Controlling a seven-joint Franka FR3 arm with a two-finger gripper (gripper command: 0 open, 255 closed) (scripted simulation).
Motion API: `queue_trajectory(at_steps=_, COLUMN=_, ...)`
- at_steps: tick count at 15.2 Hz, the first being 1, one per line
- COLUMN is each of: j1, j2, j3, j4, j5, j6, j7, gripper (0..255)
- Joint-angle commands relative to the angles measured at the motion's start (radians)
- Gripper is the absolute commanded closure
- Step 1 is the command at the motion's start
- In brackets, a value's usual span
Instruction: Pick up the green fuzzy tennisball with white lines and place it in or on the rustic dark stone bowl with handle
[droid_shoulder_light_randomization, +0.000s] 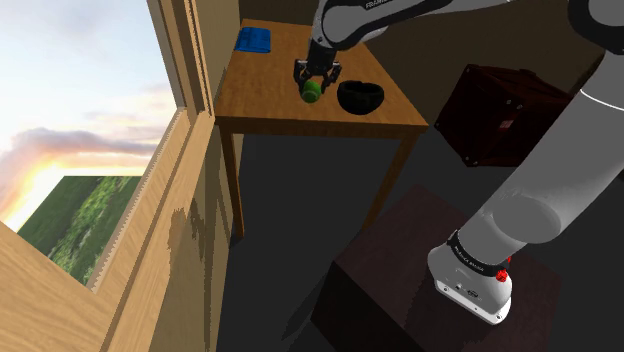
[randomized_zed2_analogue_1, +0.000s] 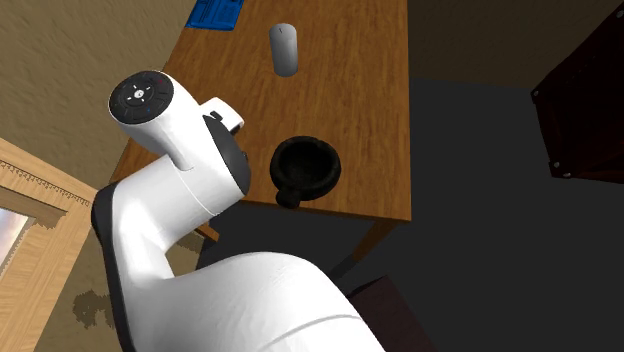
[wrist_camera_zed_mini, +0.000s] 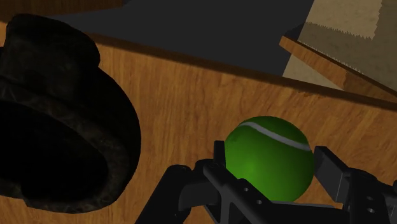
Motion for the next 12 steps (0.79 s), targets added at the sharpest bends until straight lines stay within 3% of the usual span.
queue_trajectory(at_steps=1, j1=0.0, j2=-0.01, j3=0.0, j4=0.017, j5=0.003, j6=-0.027, j7=-0.003, gripper=255)
queue_trajectory(at_steps=12, j1=0.0, j2=-0.045, j3=0.001, j4=0.124, j5=0.015, j6=-0.168, j7=-0.017, gripper=255)
